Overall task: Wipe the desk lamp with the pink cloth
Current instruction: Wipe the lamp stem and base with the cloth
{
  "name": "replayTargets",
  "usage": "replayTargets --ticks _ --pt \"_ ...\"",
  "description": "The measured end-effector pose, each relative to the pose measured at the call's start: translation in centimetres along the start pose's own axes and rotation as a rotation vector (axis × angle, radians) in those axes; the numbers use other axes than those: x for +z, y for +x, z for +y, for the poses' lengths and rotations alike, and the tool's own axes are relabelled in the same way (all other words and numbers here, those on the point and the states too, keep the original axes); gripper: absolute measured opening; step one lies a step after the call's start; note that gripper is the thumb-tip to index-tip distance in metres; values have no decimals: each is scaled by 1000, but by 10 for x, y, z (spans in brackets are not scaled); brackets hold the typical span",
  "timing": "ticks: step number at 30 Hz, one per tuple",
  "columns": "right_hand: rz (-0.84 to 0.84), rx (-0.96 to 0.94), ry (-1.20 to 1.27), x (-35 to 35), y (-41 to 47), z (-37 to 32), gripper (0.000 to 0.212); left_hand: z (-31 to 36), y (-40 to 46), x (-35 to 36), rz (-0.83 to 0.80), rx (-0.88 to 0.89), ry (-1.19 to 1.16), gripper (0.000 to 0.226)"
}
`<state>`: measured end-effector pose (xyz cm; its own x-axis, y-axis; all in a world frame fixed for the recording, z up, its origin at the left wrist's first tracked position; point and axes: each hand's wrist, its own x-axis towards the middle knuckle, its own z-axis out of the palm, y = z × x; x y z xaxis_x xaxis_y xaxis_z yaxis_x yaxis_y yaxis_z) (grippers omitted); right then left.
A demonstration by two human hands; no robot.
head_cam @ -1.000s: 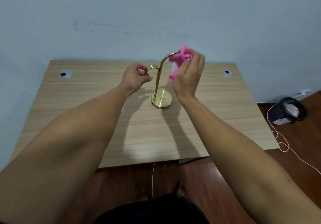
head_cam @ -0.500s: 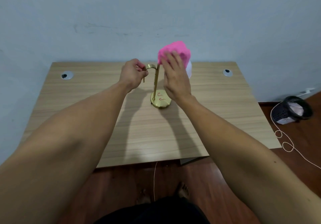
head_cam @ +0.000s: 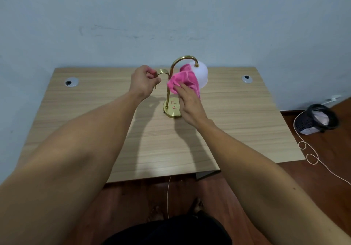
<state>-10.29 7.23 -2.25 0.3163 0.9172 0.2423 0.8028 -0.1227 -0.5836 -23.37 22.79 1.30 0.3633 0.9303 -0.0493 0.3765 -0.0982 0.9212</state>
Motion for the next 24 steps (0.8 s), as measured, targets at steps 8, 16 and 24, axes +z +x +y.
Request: replayTargets --ticks 8,16,24 --pt "-33 764 428 8 -16 35 28 -42 -24 28 19 -265 65 46" --pt "161 797 391 6 13 89 34 -61 -23 72 -30 -236 4 51" --pt "-129 539 415 49 63 105 35 -59 -8 100 80 30 193 20"
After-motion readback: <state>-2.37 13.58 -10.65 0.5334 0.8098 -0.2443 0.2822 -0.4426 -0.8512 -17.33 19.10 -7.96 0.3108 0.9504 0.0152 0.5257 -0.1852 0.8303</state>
